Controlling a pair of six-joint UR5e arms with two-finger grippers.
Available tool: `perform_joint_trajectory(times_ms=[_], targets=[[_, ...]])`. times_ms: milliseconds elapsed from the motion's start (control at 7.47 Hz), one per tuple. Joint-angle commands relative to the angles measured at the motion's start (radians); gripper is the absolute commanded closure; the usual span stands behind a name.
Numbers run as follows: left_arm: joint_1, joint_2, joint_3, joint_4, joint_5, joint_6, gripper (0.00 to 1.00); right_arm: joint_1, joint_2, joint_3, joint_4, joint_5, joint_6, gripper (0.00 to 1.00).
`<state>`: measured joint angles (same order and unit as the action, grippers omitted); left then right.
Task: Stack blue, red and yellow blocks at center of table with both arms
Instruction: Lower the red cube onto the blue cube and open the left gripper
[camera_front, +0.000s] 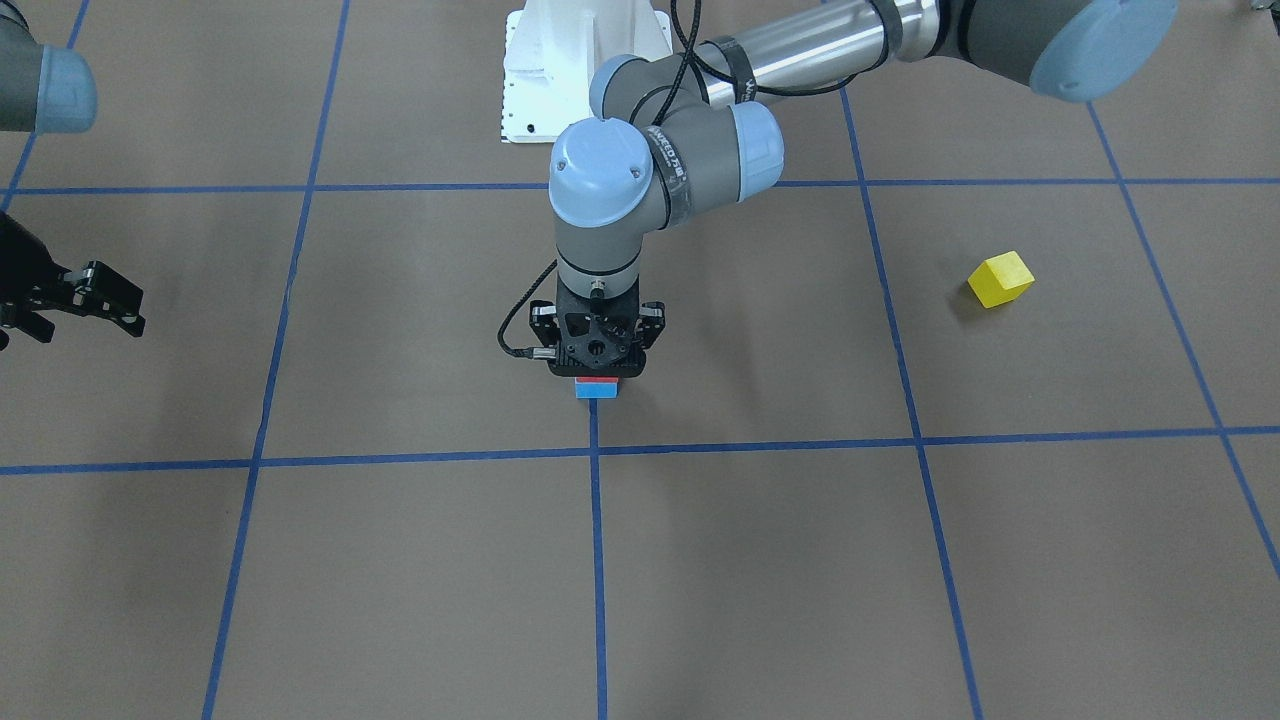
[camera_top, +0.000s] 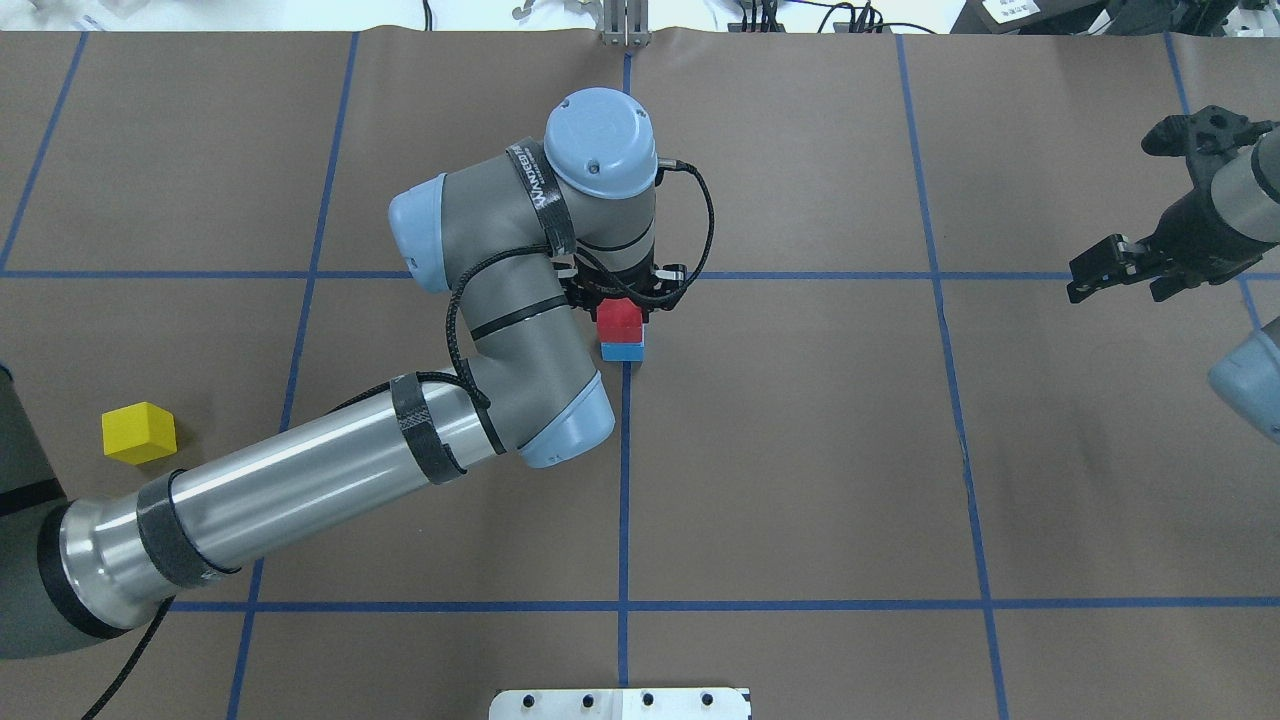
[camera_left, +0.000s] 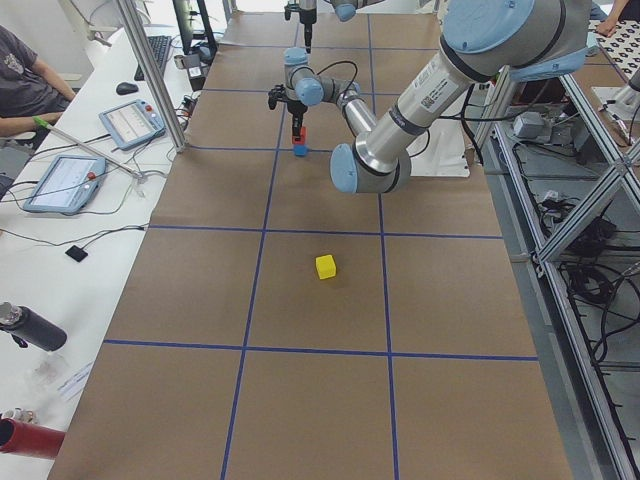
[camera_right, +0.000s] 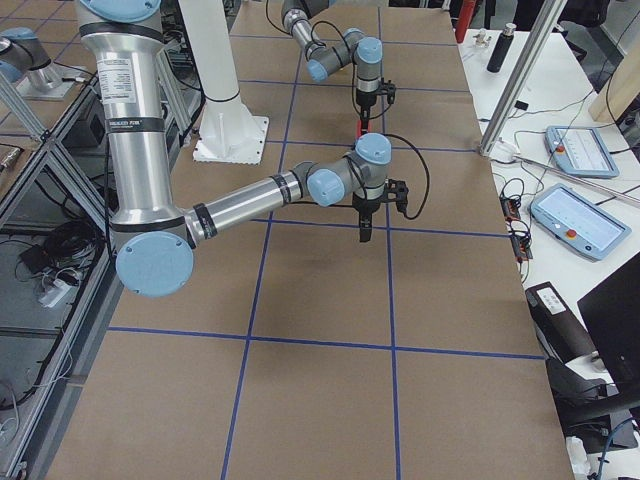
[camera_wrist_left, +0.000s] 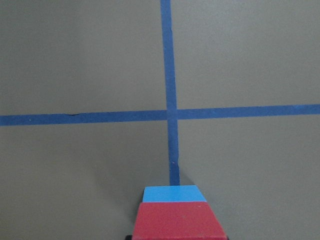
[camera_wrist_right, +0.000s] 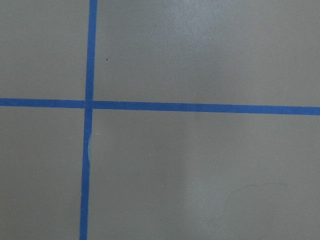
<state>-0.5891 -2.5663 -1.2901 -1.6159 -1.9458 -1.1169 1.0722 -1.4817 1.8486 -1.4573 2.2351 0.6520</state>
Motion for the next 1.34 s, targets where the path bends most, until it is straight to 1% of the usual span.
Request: perform_joint_trajectory(times_ms=[0, 268, 401, 535, 803, 937, 1204], targets=[[0.005, 0.0, 0.0, -0.001, 0.001, -0.007, 1.0, 0.0, 0.0, 0.0, 0.0, 0.0, 0.0, 0.0], [0.005, 0.002, 0.0, -0.002, 0.001, -0.007, 1.0, 0.0, 0.0, 0.0, 0.0, 0.0, 0.0, 0.0], [0.005, 0.002, 0.0, -0.002, 0.001, -0.007, 0.93, 0.0, 0.0, 0.0, 0.0, -0.002, 0.0, 0.0], [0.005, 0.002, 0.0, -0.004, 0.002, -0.006, 0.56, 0.0, -0.002, -0.002, 0.0, -0.002, 0.0, 0.0], [0.011, 0.002, 0.0, -0.005, 0.016, -0.006, 0.24, -0.002, 0.0, -0.005, 0.0, 0.0, 0.0, 0.0], [0.012, 0.002, 0.0, -0.005, 0.016, -0.006, 0.23, -0.002, -0.002, -0.008, 0.0, 0.0, 0.0, 0.0], [0.012, 0.002, 0.0, -0.005, 0.016, -0.006, 0.01, -0.002, -0.002, -0.009, 0.0, -0.002, 0.0, 0.0]])
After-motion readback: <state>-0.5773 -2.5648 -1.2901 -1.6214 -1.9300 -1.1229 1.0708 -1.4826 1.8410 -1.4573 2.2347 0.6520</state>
